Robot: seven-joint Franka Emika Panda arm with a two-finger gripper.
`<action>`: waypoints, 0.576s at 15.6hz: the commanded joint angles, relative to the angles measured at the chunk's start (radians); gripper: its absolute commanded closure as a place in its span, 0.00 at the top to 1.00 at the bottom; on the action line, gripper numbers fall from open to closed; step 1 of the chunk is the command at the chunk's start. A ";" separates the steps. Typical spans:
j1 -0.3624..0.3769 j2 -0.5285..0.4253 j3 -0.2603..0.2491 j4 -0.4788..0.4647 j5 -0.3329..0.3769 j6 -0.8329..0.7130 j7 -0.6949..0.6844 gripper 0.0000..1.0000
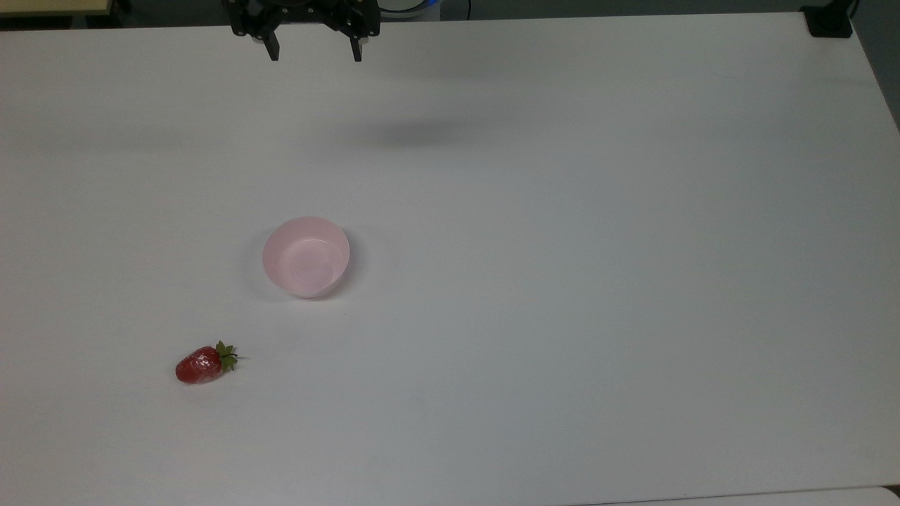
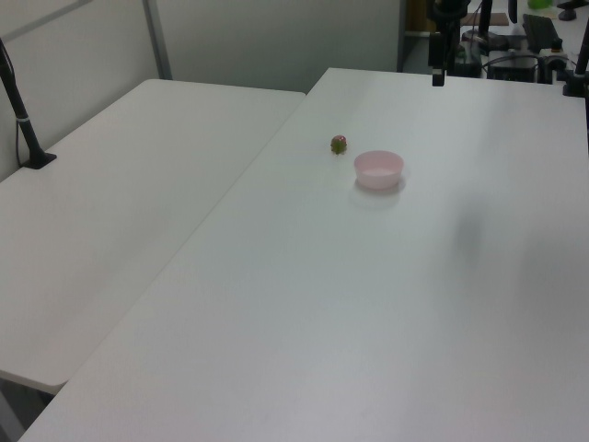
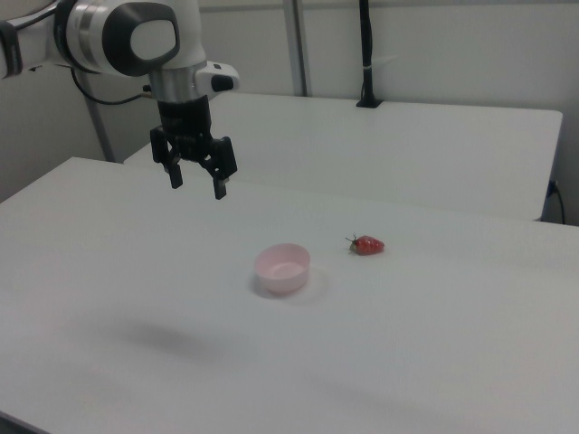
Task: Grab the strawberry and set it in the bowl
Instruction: 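Move the open gripper over to the red strawberry and lower it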
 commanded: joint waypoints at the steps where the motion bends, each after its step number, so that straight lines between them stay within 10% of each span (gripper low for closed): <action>1: 0.004 -0.009 -0.018 0.014 -0.004 -0.001 0.022 1.00; 9: -0.019 -0.010 -0.017 0.022 -0.001 -0.003 0.016 1.00</action>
